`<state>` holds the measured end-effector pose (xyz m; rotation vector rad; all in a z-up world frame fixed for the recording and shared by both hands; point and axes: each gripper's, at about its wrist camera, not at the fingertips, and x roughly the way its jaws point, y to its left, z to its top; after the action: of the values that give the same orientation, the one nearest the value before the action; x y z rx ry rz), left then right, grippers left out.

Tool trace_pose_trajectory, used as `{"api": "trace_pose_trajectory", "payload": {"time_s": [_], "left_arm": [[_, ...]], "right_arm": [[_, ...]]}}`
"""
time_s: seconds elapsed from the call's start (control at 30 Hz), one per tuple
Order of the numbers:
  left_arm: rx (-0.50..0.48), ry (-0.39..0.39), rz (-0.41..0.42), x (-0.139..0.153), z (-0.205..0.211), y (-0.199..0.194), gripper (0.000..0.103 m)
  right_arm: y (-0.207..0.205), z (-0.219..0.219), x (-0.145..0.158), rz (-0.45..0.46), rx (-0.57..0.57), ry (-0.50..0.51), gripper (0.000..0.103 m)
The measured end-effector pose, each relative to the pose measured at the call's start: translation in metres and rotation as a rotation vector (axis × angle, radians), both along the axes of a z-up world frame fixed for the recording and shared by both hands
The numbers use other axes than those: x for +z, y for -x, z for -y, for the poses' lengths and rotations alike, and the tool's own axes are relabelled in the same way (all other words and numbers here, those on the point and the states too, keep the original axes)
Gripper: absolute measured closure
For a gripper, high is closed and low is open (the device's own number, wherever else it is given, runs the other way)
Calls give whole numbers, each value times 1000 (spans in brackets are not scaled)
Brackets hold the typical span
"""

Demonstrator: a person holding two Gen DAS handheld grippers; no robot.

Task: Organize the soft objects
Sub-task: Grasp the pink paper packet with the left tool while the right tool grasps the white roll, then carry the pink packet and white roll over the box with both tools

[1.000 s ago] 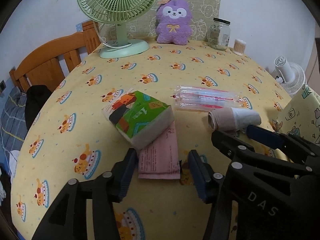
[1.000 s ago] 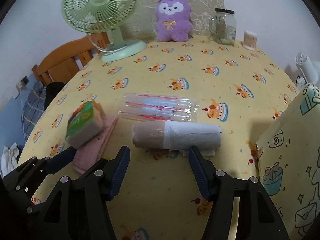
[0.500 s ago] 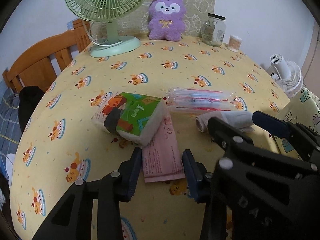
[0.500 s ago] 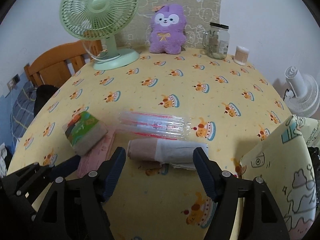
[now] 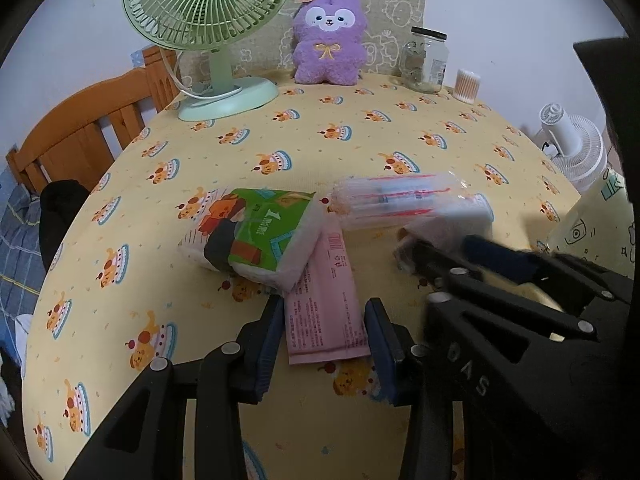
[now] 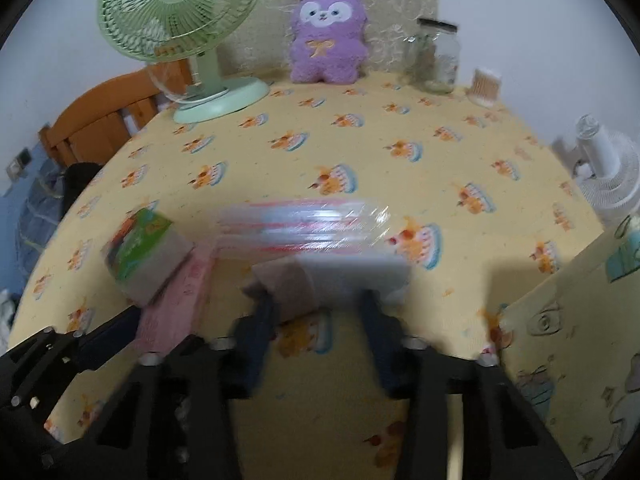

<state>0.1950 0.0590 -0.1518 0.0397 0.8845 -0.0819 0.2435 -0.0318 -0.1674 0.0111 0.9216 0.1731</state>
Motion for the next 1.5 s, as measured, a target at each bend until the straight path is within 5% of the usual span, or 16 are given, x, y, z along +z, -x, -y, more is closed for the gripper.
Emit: {"api": "trace_pose_trajectory", "payload": {"time_s": [0.27,1.5], "left_arm": [[8,13,5,1,0,13,61],[17,32,189,68,13,97,63]], "right_arm": [[16,-1,1,-6,40,-31,86],[104,10,81,166,79,-91,87]]}}
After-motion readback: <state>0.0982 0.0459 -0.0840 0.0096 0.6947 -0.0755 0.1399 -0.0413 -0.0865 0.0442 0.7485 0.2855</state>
